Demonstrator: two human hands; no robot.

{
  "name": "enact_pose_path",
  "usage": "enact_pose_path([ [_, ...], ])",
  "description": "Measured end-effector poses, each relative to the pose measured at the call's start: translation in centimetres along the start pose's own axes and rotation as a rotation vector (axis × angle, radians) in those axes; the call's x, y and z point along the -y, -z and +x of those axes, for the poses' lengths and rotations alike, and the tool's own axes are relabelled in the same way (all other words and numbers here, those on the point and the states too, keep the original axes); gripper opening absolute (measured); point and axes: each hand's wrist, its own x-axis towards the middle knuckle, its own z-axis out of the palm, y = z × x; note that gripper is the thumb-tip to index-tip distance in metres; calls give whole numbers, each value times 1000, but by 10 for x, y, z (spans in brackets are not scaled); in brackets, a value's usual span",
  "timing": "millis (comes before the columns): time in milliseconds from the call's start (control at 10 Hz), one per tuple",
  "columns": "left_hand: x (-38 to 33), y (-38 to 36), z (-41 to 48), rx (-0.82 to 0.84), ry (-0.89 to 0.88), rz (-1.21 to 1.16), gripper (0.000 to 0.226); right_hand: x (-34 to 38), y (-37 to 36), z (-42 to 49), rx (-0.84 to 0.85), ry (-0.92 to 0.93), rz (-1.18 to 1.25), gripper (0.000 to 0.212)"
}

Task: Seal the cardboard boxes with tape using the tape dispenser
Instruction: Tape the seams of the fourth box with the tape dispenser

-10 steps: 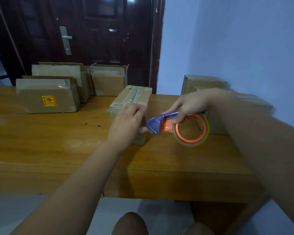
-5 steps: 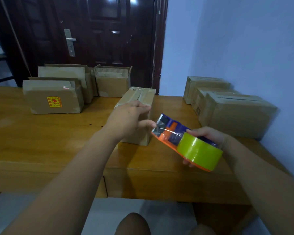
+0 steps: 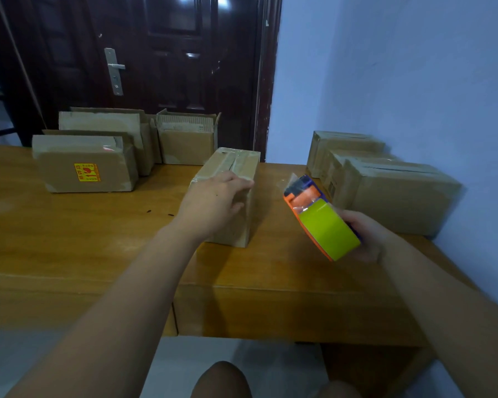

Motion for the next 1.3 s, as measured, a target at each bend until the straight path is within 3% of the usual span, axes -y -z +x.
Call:
enact_pose_path([
  [100,1,-2,1,-27,-12,51,48,-5,-3,-63,-23,104,-178,22],
  [300,-2,-1,0,19,-80,172,55,3,-16,-54,-212,94,-430,40],
  [400,-7,3,-3,32,-113,237,50,7,-28,-41,-287,144,-584,36],
  [600,-13,7,-2,82,-80,265,39,9,-36,-29,-332,171,-657,34],
  [700,-15,10,-1,73,-61,260,45,9,-39,-31,-382,303,-897,37],
  [800,-16,10,0,58,-21,254,61,6,-57,-46,-480,689,-987,44],
  [900,-19,6,0,0,19,294,63,4,-88,-63,-365,1003,-805,35],
  [1000,-22,3,-3,-44,46,310,53,2,-112,-77,-156,1077,-815,39],
  [1100,-19,10,-5,-30,55,163,49,-3,-116,-72,4,1017,-837,44],
  [1200,-6,19,-16,-128,128,-155,42,-8,-112,-63,67,998,-792,40],
  [1300,24,14,-30,-314,388,-575,32,-9,-109,-61,51,1065,-869,37],
])
